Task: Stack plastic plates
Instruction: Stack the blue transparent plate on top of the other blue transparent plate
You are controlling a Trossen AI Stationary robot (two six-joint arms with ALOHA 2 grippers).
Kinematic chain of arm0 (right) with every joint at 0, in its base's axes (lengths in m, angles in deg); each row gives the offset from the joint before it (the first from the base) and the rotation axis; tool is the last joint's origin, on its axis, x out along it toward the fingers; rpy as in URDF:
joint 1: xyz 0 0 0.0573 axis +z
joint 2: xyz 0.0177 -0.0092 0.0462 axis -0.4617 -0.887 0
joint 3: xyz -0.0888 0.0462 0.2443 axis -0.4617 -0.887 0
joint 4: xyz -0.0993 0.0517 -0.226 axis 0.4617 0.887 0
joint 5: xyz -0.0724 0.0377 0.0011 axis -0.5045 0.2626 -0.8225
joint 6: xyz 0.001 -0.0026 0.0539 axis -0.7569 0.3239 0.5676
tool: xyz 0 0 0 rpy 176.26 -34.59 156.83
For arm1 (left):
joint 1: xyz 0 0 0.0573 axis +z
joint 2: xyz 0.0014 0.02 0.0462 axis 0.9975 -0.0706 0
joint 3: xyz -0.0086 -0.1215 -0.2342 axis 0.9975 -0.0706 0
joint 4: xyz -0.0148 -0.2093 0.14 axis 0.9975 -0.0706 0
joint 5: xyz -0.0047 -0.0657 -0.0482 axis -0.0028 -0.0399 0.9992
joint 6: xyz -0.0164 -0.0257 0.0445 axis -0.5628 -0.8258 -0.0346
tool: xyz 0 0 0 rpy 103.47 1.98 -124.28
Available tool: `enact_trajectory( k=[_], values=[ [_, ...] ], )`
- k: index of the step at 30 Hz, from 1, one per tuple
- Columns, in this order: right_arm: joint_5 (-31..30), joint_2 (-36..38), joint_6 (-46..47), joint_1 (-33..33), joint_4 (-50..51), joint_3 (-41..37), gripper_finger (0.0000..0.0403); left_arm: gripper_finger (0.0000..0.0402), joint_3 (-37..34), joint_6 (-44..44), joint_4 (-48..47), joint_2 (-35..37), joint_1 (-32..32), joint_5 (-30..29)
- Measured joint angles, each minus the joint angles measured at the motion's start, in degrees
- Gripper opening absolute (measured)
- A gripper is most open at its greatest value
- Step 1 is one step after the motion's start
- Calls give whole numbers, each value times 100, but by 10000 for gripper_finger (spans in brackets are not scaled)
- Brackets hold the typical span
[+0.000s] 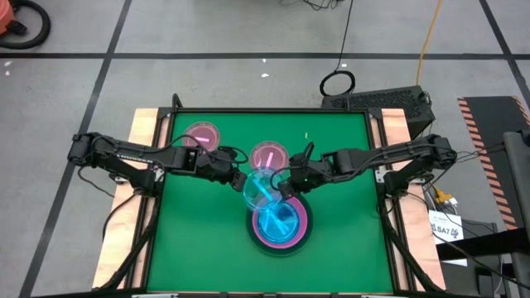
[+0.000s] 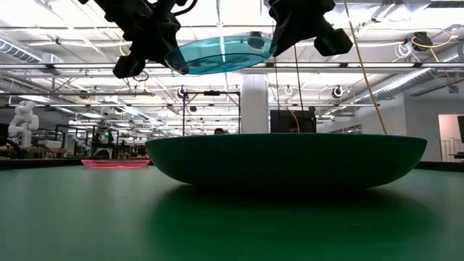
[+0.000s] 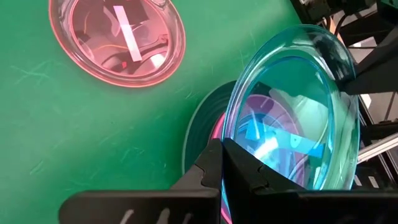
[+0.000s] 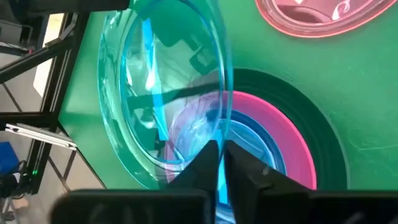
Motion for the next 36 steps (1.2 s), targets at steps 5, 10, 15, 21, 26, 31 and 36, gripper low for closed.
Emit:
enact_trajectory(
  k=[5, 10, 15, 21, 26, 31, 36],
  values=[
    [-9, 0, -96, -21, 52, -2, 9, 5, 0, -99, 46, 0, -21, -9],
    [-5, 1, -124, -49, 78, -4, 4, 5, 0, -118, 153, 0, -22, -13],
    [-35, 2, -147, -62, 104, -7, 12, 5, 0, -206, 286, 0, -17, -18],
    [-183, 2, -260, -93, 44, -7, 42, 5, 0, -244, 315, 0, -17, -35],
    [-203, 2, -363, -162, 26, -7, 26, 5, 0, -247, 355, 0, -22, -33],
    [-196, 2, -400, -200, 88, -7, 7, 5, 0, -249, 357, 0, -22, -37],
    [-186, 40, -402, -216, 207, -7, 3, 43, 0, -185, 533, 0, -22, 160]
  ],
)
